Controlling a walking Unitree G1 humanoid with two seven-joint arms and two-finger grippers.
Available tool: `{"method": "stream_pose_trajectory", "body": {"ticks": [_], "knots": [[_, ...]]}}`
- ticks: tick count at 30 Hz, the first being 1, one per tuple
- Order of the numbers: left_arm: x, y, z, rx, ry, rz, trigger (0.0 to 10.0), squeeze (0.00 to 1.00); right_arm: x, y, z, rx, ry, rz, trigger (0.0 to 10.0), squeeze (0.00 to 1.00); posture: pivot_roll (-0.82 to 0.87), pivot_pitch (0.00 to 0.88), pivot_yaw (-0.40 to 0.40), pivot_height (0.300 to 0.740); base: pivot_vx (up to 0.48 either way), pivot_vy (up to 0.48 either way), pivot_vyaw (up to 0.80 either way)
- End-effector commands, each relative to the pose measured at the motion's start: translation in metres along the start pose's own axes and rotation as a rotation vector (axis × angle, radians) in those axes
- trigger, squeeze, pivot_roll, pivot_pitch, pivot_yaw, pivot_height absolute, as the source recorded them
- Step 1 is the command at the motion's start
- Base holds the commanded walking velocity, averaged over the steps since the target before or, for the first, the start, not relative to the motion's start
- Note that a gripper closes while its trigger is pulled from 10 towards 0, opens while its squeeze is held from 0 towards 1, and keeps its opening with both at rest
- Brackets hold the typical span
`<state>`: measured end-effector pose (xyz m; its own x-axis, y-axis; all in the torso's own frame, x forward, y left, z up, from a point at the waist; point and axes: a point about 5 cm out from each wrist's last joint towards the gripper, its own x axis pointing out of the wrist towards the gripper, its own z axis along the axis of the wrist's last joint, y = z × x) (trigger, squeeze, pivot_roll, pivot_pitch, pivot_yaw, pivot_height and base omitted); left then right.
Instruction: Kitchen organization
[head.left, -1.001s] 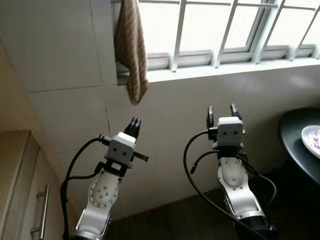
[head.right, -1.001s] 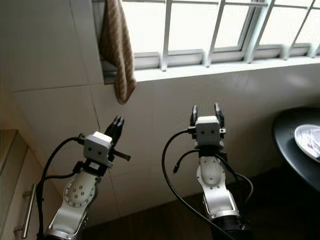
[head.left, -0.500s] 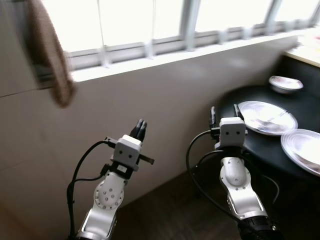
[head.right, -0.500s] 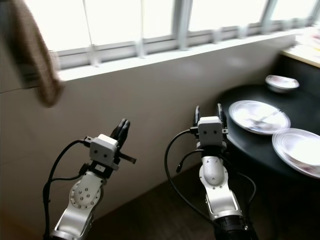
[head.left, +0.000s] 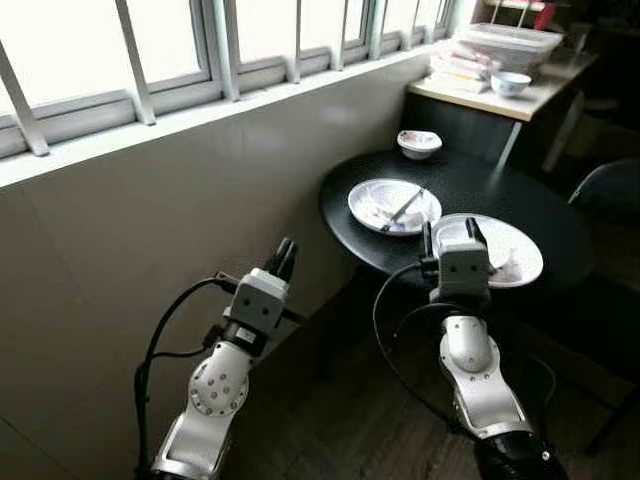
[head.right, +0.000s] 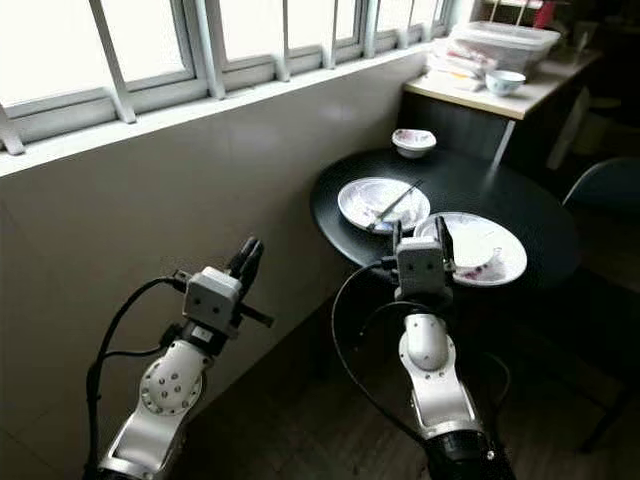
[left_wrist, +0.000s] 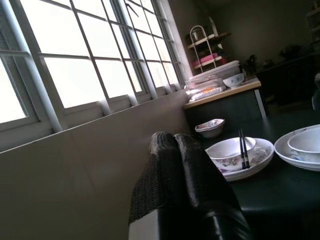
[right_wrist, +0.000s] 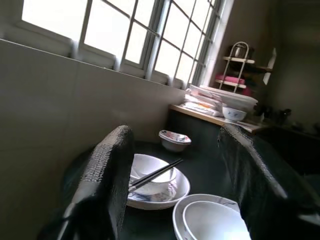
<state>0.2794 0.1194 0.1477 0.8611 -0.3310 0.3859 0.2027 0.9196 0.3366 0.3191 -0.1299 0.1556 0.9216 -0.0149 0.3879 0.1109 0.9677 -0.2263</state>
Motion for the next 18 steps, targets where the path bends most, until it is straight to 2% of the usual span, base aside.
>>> {"method": "stream_pose_trajectory", "body": {"ticks": [1,3,4,9,11,18], "knots": [[0.0,-0.005,-0.003,-0.005,0.022,-0.008,10.0,0.0,0.001,-0.004,-0.005,-0.03,0.03,0.005,10.0,0.0,-0.06,0.0,-0.011,0.74,0.0,-0.48,0.0],[-0.001,-0.005,-0.005,-0.004,0.031,-0.009,10.0,0.0,0.001,0.0,-0.009,-0.086,0.049,0.027,10.0,0.0,-0.05,0.0,-0.012,0.74,0.0,-0.48,0.0],[-0.001,-0.005,-0.005,-0.004,0.031,-0.009,10.0,0.0,0.001,0.0,-0.009,-0.086,0.049,0.027,10.0,0.0,-0.05,0.0,-0.012,0.74,0.0,-0.48,0.0],[-0.002,-0.005,-0.006,0.002,0.044,-0.006,10.0,0.0,0.001,0.002,-0.011,-0.056,0.069,0.039,10.0,0.0,-0.05,0.0,-0.014,0.74,0.0,-0.436,0.8],[-0.002,-0.005,-0.007,0.002,0.046,-0.004,10.0,0.0,0.001,0.003,-0.011,-0.05,0.072,0.046,10.0,0.0,-0.05,0.0,-0.014,0.74,0.0,0.0,0.77],[-0.003,-0.005,-0.009,-0.006,0.059,0.008,10.0,0.0,0.0,0.007,-0.014,-0.003,0.101,0.07,10.0,0.0,-0.05,0.0,-0.014,0.74,0.0,0.0,0.0]]}}
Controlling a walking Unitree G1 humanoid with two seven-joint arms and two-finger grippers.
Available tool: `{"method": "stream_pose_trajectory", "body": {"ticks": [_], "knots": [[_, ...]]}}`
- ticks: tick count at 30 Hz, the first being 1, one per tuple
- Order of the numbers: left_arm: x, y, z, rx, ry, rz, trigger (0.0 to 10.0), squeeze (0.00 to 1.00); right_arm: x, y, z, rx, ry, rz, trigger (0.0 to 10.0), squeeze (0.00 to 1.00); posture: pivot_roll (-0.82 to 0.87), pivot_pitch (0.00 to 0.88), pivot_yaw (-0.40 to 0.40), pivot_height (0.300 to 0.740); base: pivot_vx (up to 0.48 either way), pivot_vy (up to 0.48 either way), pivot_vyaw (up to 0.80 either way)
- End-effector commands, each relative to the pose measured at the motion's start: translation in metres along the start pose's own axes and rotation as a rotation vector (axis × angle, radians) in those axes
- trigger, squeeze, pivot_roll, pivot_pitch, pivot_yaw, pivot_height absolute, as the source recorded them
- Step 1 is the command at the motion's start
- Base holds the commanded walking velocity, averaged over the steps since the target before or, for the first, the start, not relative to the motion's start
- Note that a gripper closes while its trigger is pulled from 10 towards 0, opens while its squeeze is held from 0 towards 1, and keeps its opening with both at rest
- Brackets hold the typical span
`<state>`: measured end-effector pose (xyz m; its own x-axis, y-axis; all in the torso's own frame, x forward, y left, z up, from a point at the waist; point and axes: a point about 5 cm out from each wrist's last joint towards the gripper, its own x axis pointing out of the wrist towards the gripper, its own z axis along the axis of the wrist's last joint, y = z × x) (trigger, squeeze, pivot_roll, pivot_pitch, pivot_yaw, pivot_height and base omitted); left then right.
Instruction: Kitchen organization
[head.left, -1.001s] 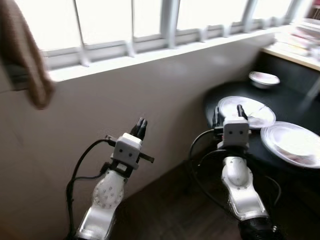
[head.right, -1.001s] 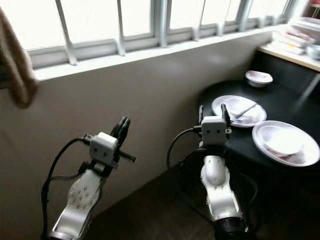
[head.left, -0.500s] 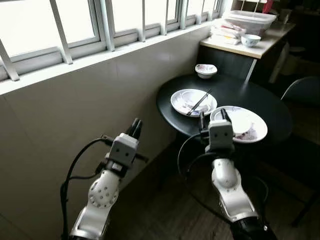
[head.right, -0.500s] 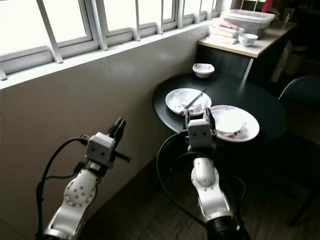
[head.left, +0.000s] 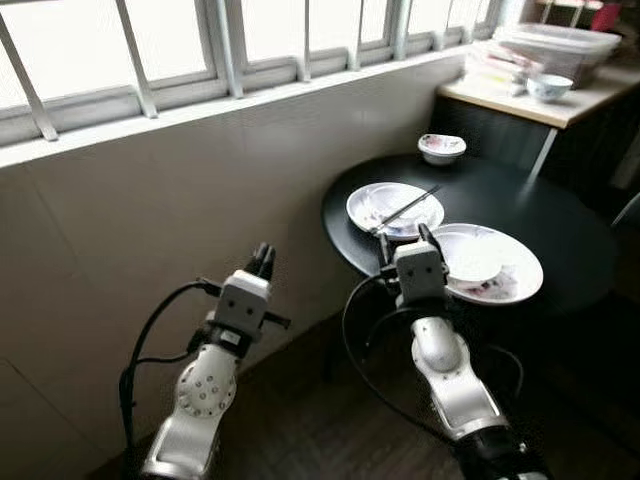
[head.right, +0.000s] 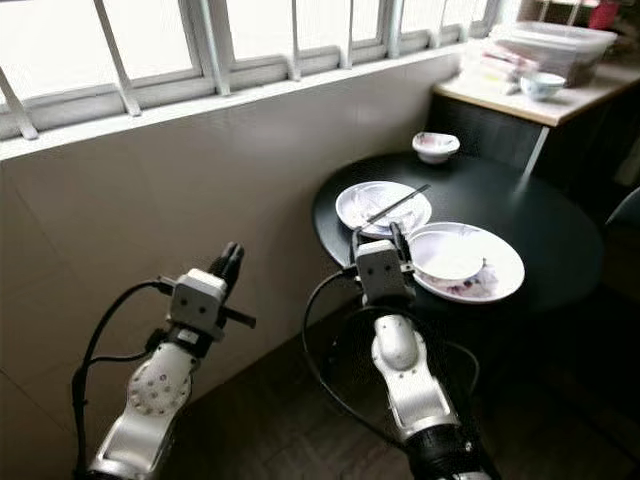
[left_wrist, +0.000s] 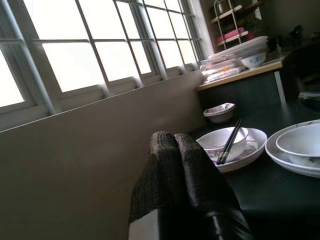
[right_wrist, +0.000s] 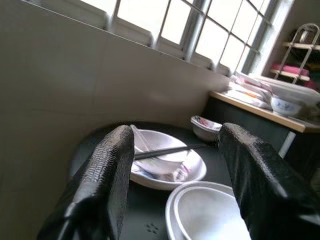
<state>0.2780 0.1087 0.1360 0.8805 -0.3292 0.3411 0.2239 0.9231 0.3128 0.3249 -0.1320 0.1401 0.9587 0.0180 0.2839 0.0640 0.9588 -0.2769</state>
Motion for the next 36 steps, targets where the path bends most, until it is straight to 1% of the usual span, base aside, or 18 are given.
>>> {"method": "stream_pose_trajectory", "body": {"ticks": [1,4,7,9,12,21,27,31,33,36], "knots": [[0.0,0.009,-0.002,0.024,0.014,0.02,10.0,0.0,0.001,0.005,0.002,0.035,0.007,0.009,10.0,0.0,-0.05,0.0,-0.015,0.74,0.0,0.0,0.0],[0.0,0.01,-0.004,0.032,0.028,0.025,10.0,0.0,0.001,0.006,0.001,0.047,0.017,0.009,10.0,0.0,-0.05,0.0,-0.014,0.74,0.0,0.0,0.0],[0.0,0.014,-0.009,0.067,0.06,0.044,10.0,0.0,0.001,0.006,0.0,0.065,0.023,0.014,10.0,0.0,-0.05,0.0,-0.013,0.74,0.0,0.0,0.0],[0.0,0.017,-0.009,0.049,0.056,0.066,10.0,0.0,0.001,0.007,0.001,0.068,0.021,0.025,10.0,0.0,-0.06,0.0,-0.013,0.74,0.0,0.0,0.0],[0.0,0.017,-0.008,0.042,0.053,0.067,10.0,0.0,0.001,0.009,0.002,0.051,0.013,0.045,10.0,0.0,-0.06,0.0,-0.014,0.74,0.092,0.0,0.0],[0.001,0.017,-0.009,0.046,0.061,0.072,10.0,0.0,0.002,0.01,0.001,0.064,0.018,0.049,10.0,0.0,-0.05,0.0,-0.015,0.74,0.363,0.0,0.0],[0.0,0.017,-0.01,0.039,0.061,0.076,10.0,0.0,0.002,0.008,0.0,0.039,0.026,0.017,10.0,0.0,-0.05,0.0,-0.016,0.74,0.361,0.0,0.0],[0.0,0.015,-0.009,0.028,0.051,0.071,10.0,0.0,0.003,0.004,-0.002,0.034,0.037,-0.011,10.0,0.0,-0.05,0.0,-0.015,0.74,0.0,0.0,0.0],[0.0,0.013,-0.011,0.037,0.071,0.066,10.0,0.0,0.004,0.002,-0.003,0.03,0.045,-0.019,10.0,0.0,-0.06,0.0,-0.016,0.74,0.0,0.0,0.0],[0.0,0.012,-0.012,0.037,0.073,0.061,10.0,0.0,0.004,0.001,-0.003,0.018,0.038,-0.022,10.0,0.0,-0.06,0.0,-0.016,0.74,0.0,0.0,0.0]]}}
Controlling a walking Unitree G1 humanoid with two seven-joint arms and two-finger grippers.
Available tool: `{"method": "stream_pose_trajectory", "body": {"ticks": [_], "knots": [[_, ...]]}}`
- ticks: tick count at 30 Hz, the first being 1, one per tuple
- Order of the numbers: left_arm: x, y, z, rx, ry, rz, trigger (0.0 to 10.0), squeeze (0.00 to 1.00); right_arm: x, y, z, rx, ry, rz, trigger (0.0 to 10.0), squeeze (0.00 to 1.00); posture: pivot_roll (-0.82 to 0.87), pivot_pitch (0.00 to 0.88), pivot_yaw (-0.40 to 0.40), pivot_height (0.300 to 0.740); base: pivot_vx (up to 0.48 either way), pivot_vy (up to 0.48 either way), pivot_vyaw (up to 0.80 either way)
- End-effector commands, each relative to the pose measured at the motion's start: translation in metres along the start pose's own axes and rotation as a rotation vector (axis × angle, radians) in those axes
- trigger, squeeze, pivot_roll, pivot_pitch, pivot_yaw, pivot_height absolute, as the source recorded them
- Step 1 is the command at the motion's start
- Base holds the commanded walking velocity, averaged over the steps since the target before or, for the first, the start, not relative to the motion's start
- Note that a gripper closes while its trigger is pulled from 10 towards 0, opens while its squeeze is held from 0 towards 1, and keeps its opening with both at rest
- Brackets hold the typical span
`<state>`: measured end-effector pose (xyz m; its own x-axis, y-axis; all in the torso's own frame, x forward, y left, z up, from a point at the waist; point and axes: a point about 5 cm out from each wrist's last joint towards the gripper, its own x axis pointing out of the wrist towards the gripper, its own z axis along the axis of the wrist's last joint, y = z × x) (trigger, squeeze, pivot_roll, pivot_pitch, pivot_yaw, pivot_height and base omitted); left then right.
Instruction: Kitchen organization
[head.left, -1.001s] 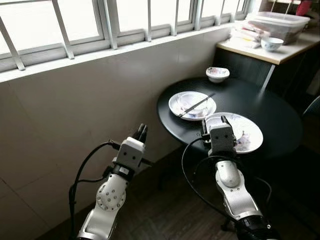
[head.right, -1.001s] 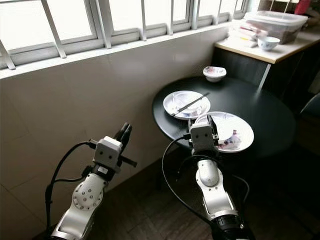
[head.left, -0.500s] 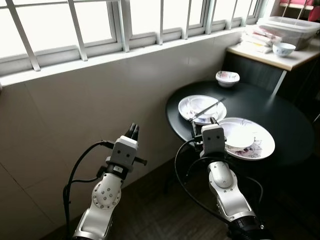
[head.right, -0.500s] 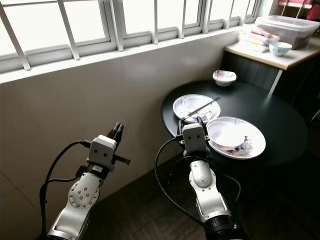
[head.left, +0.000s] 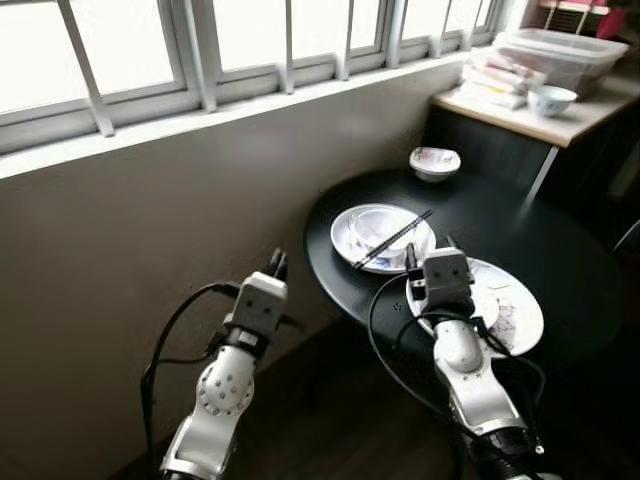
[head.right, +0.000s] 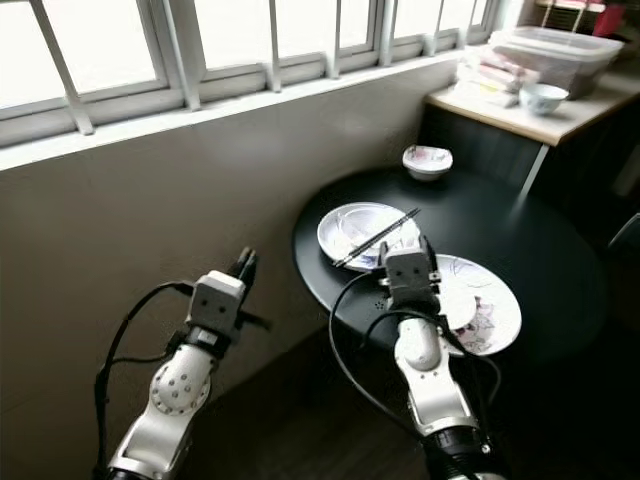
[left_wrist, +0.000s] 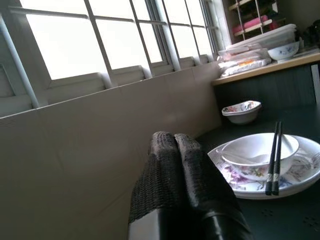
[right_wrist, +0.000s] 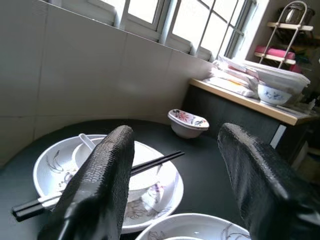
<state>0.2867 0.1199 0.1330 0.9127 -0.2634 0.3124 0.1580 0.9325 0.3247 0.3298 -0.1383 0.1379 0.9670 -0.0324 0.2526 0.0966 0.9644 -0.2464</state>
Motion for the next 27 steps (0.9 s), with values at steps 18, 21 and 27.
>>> {"method": "stream_pose_trajectory", "body": {"ticks": [18,21,27], "knots": [[-0.023,-0.005,-0.032,0.068,0.159,-0.037,10.0,0.0,-0.006,-0.033,-0.011,-0.056,0.068,-0.2,10.0,0.0,-0.07,0.0,-0.018,0.74,0.0,0.0,-0.45],[-0.022,-0.007,-0.033,0.071,0.163,-0.042,10.0,0.0,-0.004,-0.04,-0.014,-0.016,0.092,-0.224,10.0,0.0,-0.08,0.0,-0.015,0.74,0.0,0.0,-0.8],[-0.022,-0.007,-0.036,0.077,0.172,-0.045,10.0,0.0,-0.004,-0.044,-0.024,0.127,0.163,-0.242,10.0,0.0,-0.07,0.0,-0.015,0.74,0.0,0.0,-0.8]]}}
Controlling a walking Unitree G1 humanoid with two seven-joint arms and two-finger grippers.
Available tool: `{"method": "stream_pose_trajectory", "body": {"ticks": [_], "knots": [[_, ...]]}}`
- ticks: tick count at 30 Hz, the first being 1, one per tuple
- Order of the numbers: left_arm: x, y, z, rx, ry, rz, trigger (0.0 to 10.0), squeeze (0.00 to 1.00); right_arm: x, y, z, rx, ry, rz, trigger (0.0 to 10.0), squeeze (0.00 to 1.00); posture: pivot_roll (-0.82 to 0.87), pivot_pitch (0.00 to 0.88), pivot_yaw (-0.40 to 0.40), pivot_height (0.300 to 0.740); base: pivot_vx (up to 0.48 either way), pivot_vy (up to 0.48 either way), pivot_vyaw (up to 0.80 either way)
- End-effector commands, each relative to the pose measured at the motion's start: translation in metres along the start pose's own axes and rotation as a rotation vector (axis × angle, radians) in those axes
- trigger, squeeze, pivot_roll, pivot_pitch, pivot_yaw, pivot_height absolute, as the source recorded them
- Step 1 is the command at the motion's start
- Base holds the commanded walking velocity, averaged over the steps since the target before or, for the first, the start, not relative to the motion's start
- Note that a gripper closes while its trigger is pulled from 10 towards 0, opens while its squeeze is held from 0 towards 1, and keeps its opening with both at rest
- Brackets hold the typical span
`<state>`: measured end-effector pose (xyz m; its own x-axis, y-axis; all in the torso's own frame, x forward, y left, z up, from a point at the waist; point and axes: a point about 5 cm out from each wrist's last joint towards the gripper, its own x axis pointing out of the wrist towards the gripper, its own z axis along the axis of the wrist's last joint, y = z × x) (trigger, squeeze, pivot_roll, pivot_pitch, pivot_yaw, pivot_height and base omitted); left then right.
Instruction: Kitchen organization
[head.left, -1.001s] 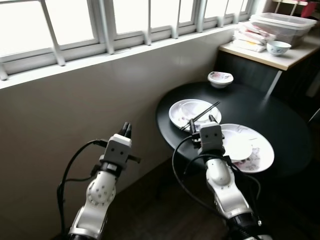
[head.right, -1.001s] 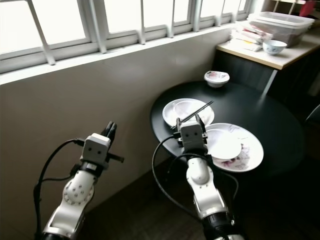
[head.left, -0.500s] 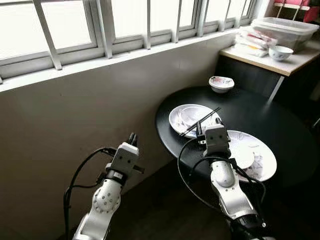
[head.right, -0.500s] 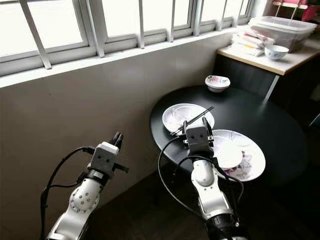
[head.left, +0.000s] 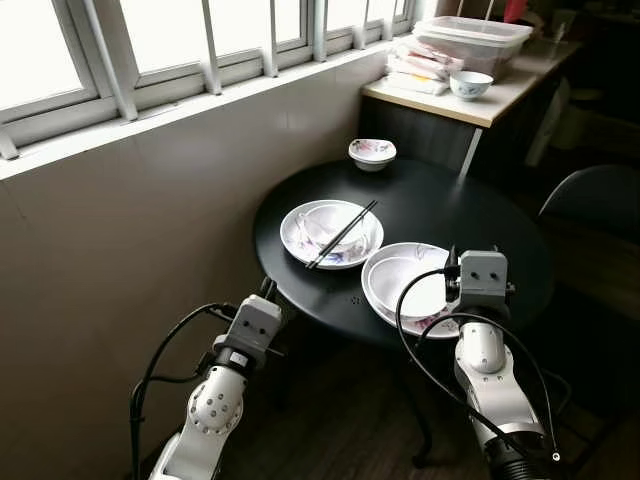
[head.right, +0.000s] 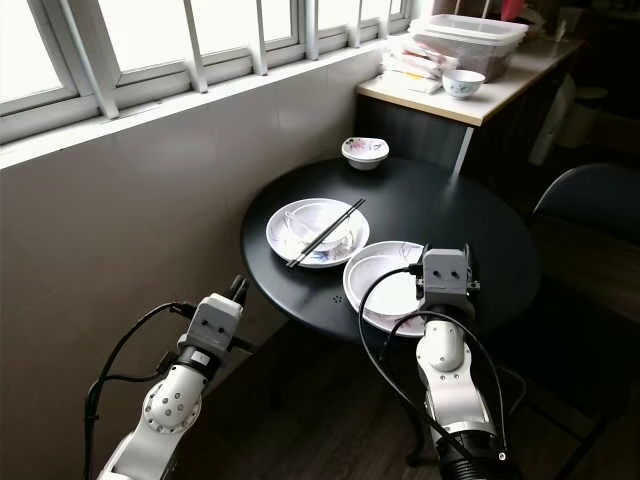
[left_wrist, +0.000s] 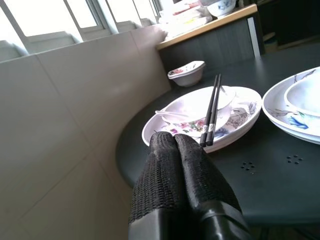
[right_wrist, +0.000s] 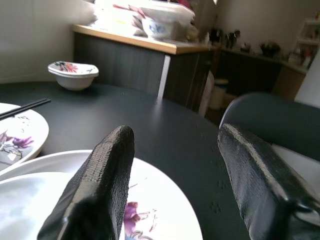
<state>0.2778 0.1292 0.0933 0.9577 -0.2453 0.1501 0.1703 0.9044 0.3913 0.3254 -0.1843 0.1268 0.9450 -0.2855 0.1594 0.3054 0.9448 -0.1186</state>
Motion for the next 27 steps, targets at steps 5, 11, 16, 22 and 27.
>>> {"method": "stream_pose_trajectory", "body": {"ticks": [5,11,16,22,27], "knots": [[0.0,-0.001,-0.003,0.017,0.013,-0.008,10.0,0.0,0.004,0.002,-0.011,0.177,0.132,0.01,10.0,0.0,-0.07,0.0,-0.016,0.74,0.0,0.0,-0.21],[0.0,-0.001,-0.005,0.021,0.021,-0.008,10.0,0.0,0.01,-0.006,-0.025,0.292,0.266,-0.028,10.0,0.0,-0.07,0.0,-0.018,0.74,0.0,0.0,0.0],[0.0,0.0,-0.006,0.023,0.023,-0.005,10.0,0.0,0.014,-0.007,-0.027,0.326,0.301,-0.001,10.0,0.0,-0.07,0.0,-0.018,0.74,0.0,0.0,0.0],[0.0,0.0,-0.007,0.025,0.024,-0.006,10.0,0.0,0.019,-0.022,-0.029,0.339,0.331,-0.127,10.0,0.0,-0.06,0.0,-0.018,0.74,0.0,0.0,0.0],[0.0,0.0,-0.008,0.026,0.029,-0.007,10.0,0.0,0.018,-0.021,-0.027,0.288,0.311,-0.116,10.0,0.0,-0.07,0.0,-0.016,0.74,0.0,0.0,0.0]]}}
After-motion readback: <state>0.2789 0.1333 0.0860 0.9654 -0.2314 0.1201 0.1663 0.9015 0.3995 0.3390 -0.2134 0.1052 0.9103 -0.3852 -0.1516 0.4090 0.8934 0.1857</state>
